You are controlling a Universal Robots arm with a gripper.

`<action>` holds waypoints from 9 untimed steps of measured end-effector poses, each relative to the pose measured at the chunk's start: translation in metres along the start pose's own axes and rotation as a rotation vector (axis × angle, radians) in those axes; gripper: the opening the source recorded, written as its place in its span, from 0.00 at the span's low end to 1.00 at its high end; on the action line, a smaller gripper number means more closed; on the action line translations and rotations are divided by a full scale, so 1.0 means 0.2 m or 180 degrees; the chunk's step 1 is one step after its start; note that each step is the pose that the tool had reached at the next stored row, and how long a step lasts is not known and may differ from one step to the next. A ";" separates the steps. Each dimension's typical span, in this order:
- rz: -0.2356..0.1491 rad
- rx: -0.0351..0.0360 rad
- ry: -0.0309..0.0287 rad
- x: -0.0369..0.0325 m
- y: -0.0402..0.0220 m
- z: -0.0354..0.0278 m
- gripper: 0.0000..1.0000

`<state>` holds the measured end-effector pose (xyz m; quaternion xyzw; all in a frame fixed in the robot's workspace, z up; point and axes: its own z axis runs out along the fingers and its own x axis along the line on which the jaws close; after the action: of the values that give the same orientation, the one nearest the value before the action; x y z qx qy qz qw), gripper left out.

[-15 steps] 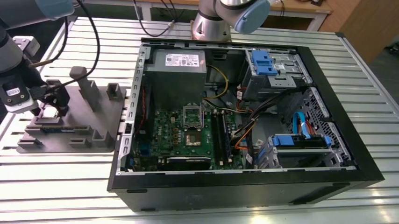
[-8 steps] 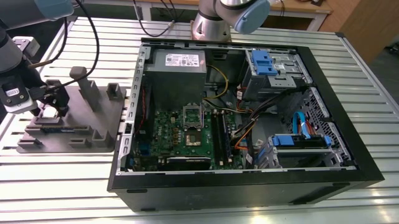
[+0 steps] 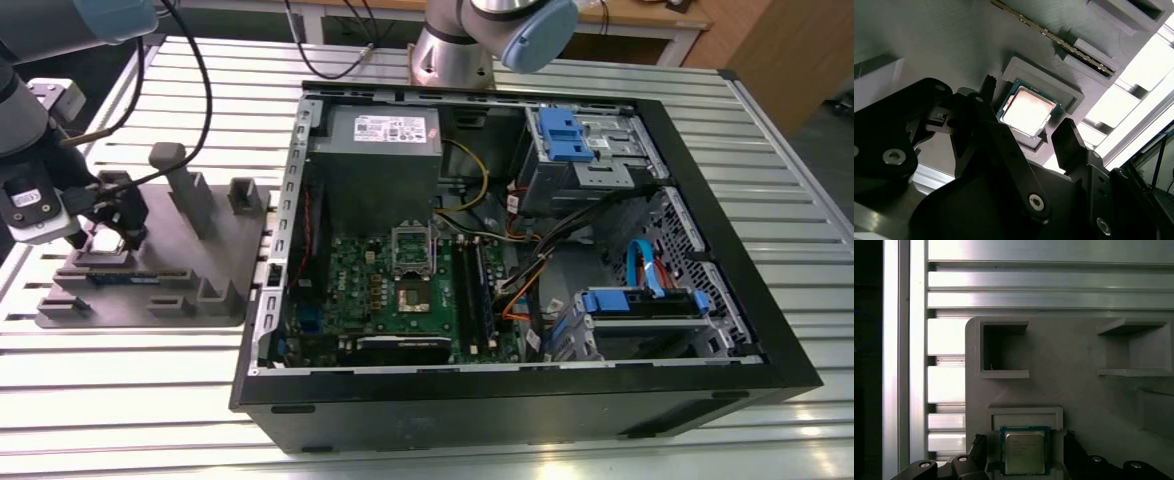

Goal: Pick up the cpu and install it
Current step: 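Pick up the cpu and move it towards the insertion slot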

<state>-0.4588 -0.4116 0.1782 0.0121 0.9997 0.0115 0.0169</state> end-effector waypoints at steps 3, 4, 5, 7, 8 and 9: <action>0.0000 0.0000 0.0000 0.000 0.000 0.000 0.64; 0.0000 0.0000 0.0000 0.000 0.000 0.000 0.57; 0.0000 0.0000 0.0000 0.000 0.000 0.000 0.57; 0.0000 0.0000 0.0000 0.000 0.000 0.000 0.57; 0.0000 0.0000 0.0000 0.000 0.000 0.000 0.57; 0.0000 0.0000 -0.0001 0.000 0.000 0.000 0.57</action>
<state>-0.4588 -0.4116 0.1782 0.0121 0.9997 0.0116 0.0170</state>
